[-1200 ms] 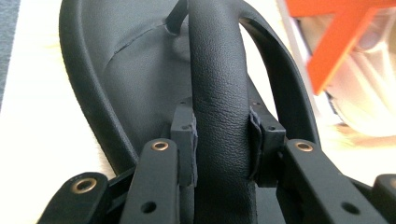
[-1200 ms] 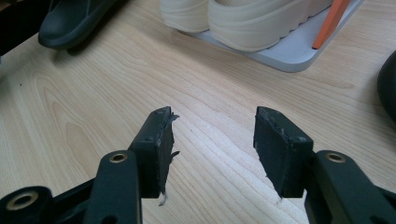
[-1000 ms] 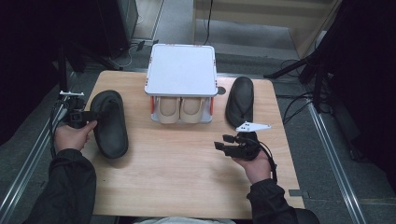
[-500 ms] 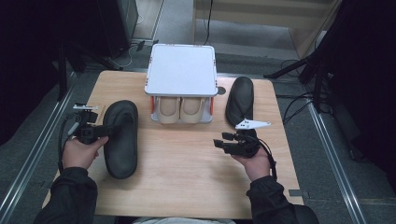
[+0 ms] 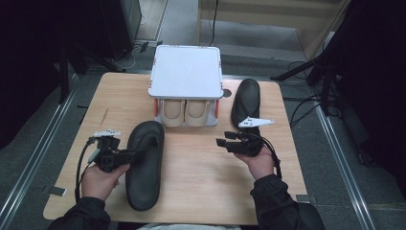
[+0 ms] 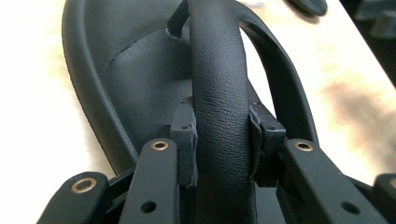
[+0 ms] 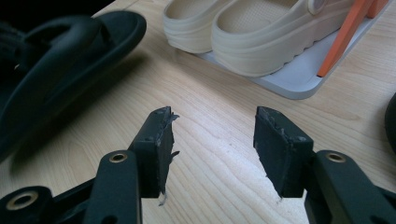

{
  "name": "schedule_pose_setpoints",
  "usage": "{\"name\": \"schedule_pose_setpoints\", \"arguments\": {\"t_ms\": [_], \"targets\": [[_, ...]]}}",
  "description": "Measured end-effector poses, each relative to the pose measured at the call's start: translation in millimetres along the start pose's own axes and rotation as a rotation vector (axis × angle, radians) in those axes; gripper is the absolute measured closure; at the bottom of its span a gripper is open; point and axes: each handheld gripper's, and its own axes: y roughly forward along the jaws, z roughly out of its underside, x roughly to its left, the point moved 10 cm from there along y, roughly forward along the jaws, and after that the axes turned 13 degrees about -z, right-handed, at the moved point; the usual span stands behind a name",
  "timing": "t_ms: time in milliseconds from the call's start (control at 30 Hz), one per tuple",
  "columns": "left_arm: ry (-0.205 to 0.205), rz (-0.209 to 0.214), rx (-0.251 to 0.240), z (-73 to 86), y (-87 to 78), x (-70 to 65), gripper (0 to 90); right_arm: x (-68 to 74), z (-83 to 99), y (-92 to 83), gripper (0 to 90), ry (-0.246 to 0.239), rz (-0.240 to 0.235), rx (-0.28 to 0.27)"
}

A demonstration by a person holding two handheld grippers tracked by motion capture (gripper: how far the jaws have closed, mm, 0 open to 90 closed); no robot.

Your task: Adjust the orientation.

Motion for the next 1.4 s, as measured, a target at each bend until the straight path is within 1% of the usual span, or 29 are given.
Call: {"name": "schedule_pose_setpoints", "arguments": {"t_ms": [67, 100, 200, 300, 433, 500, 600, 700, 733, 833, 867, 933, 1000, 1033, 1067, 1100, 1167, 1233, 1267, 1333, 1400], "targets": [[0.008, 0.0, 0.005, 5.6, 2.6, -6.0, 68.4, -0.8, -1.4, 0.7, 48.2, -0.001, -0.002, -0.006], [0.011, 0.001, 0.009, 8.1, 4.7, -8.9, 68.4, -0.8, -1.2, 1.3, 48.2, 0.001, -0.002, -0.001], [0.01, 0.005, 0.025, 14.2, 11.6, -15.4, 68.4, 0.9, -1.6, 4.0, 48.1, -0.008, -0.008, 0.005], [-0.001, 0.018, 0.037, 16.1, 18.4, -19.2, 68.4, 1.5, -1.6, 5.0, 48.1, -0.01, -0.01, 0.009], [0.006, 0.008, 0.031, 15.0, 26.8, -23.2, 68.4, 0.3, -1.7, 3.5, 48.1, -0.007, -0.007, 0.007], [0.016, 0.003, 0.038, 16.5, 32.2, -26.3, 68.3, -0.7, -1.9, 2.9, 48.1, -0.006, -0.005, 0.005], [0.034, 0.01, 0.048, 18.7, 39.4, -30.5, 68.2, -1.8, -2.1, 1.4, 48.1, -0.003, 0.001, 0.004], [0.064, 0.002, 0.05, 20.4, 45.2, -33.2, 67.9, -3.6, -3.2, -1.3, 47.9, -0.006, 0.008, -0.003], [0.063, 0.002, 0.057, 21.1, 47.0, -33.5, 67.8, -4.5, -3.5, -2.7, 47.9, -0.005, 0.012, -0.005], [0.075, -0.005, 0.063, 21.8, 49.3, -32.6, 67.0, -7.3, -3.9, -5.6, 47.9, 0.006, 0.018, -0.013], [0.075, -0.007, 0.06, 21.2, 49.2, -32.5, 65.8, -7.9, -4.1, -6.4, 48.0, 0.004, 0.019, -0.015], [0.071, 0.003, 0.066, 20.8, 49.0, -33.8, 60.4, -9.1, -4.3, -8.1, 48.0, 0.003, 0.022, -0.016], [0.085, 0.0, 0.057, 18.9, 46.7, -34.7, 56.5, -10.8, -4.4, -10.5, 48.0, 0.007, 0.029, -0.017], [0.094, -0.006, 0.049, 17.2, 44.7, -34.7, 55.1, -11.9, -5.0, -11.8, 48.0, 0.005, 0.029, -0.023], [0.099, -0.013, 0.041, 15.0, 42.5, -34.8, 53.8, -13.3, -5.1, -14.2, 48.0, 0.013, 0.035, -0.025], [0.107, -0.023, 0.031, 12.5, 40.1, -33.6, 52.5, -15.7, -5.8, -16.9, 48.0, 0.011, 0.044, -0.029], [0.102, -0.025, 0.012, 7.1, 35.1, -31.2, 50.1, -22.0, -6.2, -23.6, 48.0, 0.004, 0.07, -0.03], [0.085, -0.016, 0.003, 2.5, 31.5, -27.1, 48.8, -28.6, -5.7, -30.7, 48.8, 0.025, 0.087, -0.038], [0.071, -0.015, 0.006, 0.5, 30.9, -24.2, 47.6, -32.2, -5.9, -34.1, 49.1, 0.031, 0.096, -0.045], [0.063, -0.014, 0.009, -4.1, 29.9, -17.9, 46.8, -38.7, -5.6, -40.6, 49.9, 0.042, 0.112, -0.052], [0.061, -0.027, -0.007, -10.9, 28.5, -10.6, 46.2, -45.1, -5.0, -46.2, 51.2, 0.054, 0.128, -0.058]]}}
